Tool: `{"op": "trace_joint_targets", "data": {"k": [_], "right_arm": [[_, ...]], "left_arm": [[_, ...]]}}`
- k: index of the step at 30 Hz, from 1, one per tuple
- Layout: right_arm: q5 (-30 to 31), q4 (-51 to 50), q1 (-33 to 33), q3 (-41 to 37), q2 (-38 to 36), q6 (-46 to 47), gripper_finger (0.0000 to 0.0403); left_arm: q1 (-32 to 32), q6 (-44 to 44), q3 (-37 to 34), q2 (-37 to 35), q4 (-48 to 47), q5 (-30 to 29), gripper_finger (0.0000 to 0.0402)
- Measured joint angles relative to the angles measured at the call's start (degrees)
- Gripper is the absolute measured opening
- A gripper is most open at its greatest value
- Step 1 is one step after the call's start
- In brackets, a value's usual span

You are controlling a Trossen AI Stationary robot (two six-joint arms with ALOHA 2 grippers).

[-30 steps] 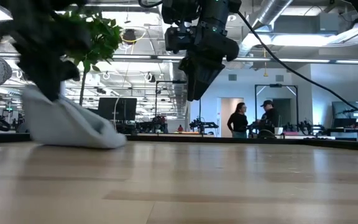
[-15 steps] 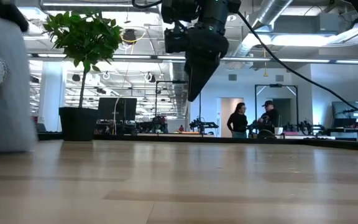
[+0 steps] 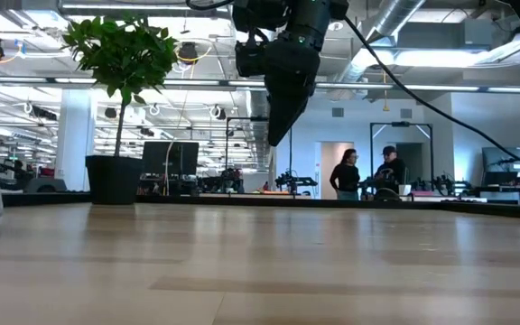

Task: Fold microfiber towels
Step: Stack the grey microfiber cloth on top of the grey microfiber cloth into the bin

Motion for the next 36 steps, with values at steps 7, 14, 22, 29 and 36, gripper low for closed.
{"op": "trace_joint_targets", "data": {"k": [7,14,22,29,36], "right_arm": [[0.02,0.82,0.0,0.0,0.0,-0.02,0.0214],[0.02,0.87,0.0,0.0,0.0,-0.07,0.0214],[0.04,1.16,0.07,0.0,0.0,-0.46,0.0214],[0.04,2.27,0.04,0.0,0.0,-0.46,0.0214],[0.04,2.24,0.12,0.0,0.0,-0.49,0.0214]], "left_arm": [[-2.46,-0.31,3.52,14.24,1.46,6.34,0.0],[-3.24,-1.93,7.28,21.6,10.25,8.92,0.0],[-4.29,-10.16,7.65,23.96,12.58,7.35,0.0011],[-4.25,-12.5,7.65,24.37,12.01,5.99,0.0055],[-4.01,-12.25,7.65,24.37,9.33,8.32,0.0121]]}}
